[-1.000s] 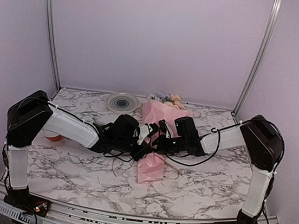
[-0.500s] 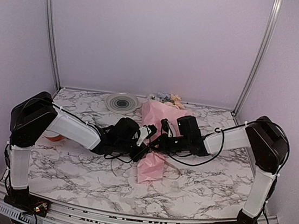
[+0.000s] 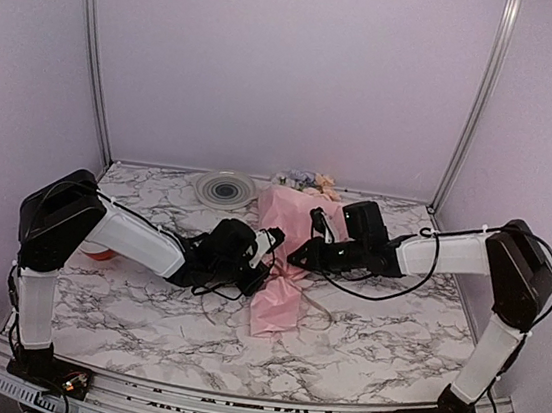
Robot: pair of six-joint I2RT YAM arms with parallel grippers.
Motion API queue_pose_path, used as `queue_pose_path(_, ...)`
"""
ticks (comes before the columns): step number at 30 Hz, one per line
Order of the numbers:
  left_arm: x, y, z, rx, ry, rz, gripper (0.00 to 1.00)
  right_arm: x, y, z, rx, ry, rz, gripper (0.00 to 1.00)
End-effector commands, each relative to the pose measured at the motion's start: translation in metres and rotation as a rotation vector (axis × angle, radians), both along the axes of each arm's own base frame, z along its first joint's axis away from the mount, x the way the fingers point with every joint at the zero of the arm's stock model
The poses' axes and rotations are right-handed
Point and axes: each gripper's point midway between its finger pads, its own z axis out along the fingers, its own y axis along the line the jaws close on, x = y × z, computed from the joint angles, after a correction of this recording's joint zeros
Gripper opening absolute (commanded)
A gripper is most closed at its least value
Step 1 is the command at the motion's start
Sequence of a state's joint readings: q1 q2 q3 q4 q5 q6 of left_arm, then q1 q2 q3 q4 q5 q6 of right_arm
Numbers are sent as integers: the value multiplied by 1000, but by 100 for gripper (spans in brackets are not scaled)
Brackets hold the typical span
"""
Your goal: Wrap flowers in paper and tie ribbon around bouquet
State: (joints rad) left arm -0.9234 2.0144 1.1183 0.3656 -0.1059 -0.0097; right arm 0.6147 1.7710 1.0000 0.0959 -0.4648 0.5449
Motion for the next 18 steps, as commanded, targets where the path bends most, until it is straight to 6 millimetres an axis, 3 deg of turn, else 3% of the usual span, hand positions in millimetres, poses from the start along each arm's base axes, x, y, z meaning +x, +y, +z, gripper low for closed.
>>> queue_pose_path(1,7,7,16,0,-66,36,0,18,-6,10,-63,-71,59,25)
queue_pose_path(5,7,9,16,0,-70,40,0,23,6,4,-98,-77,155,19)
queue_pose_path(9,7,9,19,-20,-71,46,0,20,18,12,-72,-130,227,18)
queue_pose_path(13,6,7,24,-54,-75,39,0,19,30,19,-46,-167,281,10)
queue_pose_path(18,8,9,27,-81,-71,41,0,13,42,17,4,-168,347,7)
